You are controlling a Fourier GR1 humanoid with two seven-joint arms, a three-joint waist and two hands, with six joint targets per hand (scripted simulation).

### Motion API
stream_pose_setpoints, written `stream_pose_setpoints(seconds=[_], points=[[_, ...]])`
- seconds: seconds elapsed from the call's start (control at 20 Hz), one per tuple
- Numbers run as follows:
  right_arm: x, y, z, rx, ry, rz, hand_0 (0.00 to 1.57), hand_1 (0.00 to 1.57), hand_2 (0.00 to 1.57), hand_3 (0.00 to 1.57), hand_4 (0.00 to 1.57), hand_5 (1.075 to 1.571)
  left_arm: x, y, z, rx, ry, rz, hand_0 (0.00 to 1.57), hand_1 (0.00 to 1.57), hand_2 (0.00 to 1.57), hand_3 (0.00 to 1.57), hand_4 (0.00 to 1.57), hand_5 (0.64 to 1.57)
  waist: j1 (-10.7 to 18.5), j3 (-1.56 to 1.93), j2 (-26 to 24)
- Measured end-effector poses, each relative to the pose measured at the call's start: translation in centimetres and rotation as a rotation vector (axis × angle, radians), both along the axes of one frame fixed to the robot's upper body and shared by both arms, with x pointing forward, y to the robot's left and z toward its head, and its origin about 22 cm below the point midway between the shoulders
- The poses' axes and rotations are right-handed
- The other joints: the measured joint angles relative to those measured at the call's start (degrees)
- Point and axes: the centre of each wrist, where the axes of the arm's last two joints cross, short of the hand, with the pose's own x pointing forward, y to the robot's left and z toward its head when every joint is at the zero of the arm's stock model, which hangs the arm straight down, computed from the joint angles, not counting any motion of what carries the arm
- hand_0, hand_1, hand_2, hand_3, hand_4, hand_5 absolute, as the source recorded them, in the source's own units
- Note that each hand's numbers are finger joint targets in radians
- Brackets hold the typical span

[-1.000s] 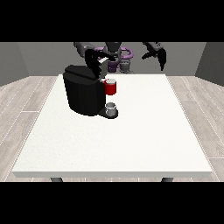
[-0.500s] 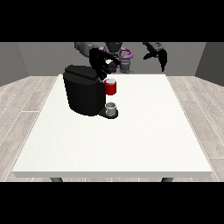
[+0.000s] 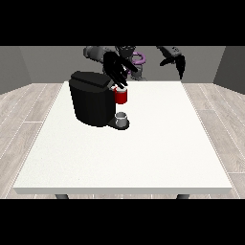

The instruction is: Insert the coffee pod into the coffee machine and close the lid

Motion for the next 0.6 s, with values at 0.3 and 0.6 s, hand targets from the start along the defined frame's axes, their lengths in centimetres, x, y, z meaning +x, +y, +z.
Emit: stream_pose_setpoints(seconds=[0.3, 0.6], points=[[-0.8, -1.4, 2.2, -0.012, -0.01, -0.056, 0.0, 0.0, 0.0, 0.0, 0.0, 1.571, 0.8, -1.4, 1.4, -0.004, -0.048, -0.061, 0.0, 0.0, 0.0, 0.0, 0.35, 1.571, 3.92, 0.55, 2.89], [-1.0, 3.6, 5.6, 0.04, -0.242, 0.138, 0.0, 0.0, 0.0, 0.0, 0.0, 1.571, 1.6, -2.5, 3.3, -0.002, -0.095, -0.106, 0.0, 0.0, 0.0, 0.0, 0.31, 1.571, 9.27, -1.43, 6.6]])
